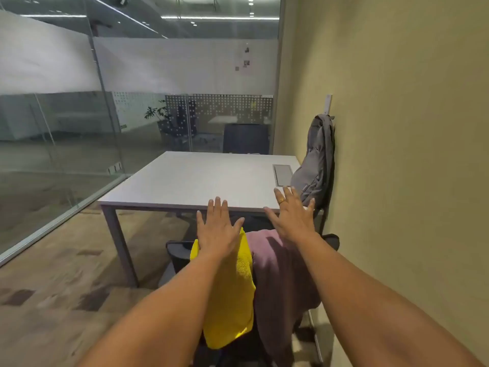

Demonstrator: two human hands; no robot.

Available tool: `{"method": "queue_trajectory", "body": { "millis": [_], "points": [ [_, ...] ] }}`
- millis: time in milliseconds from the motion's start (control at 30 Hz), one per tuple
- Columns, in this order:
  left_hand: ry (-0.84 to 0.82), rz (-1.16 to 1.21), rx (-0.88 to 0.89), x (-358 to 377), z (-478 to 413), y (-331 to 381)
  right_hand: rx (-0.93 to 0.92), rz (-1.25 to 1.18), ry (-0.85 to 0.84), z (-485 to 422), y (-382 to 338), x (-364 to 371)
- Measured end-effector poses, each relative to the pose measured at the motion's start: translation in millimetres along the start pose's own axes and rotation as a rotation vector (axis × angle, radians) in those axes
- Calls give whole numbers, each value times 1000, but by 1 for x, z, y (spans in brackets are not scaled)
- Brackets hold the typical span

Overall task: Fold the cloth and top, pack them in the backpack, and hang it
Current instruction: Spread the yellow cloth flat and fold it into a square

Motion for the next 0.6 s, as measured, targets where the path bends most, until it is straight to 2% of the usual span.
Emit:
{"method": "queue_trajectory", "body": {
  "millis": [200, 367, 467, 600],
  "points": [
    [-126, 26, -38, 15, 6, -3, -19, -33, -283, 9, 14, 34],
    [-252, 70, -116, 20, 7, -6, 56, 9, -502, 8, 24, 54],
    [-302, 57, -133, 23, 11, -3, 82, 22, -550, 5, 24, 57],
    [-292, 22, -147, 20, 11, 1, 77, 101, -554, 2, 23, 54]
  ]
}}
Point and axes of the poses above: each hand's wrist, its own z-axis away from the middle knuckle, its own x-axis out of the palm, y = z × x, the point moved 5 cm from there along -z, towards the middle knuckle, and after that the axes turned 2 degrees about x, right-handed, at the moved point
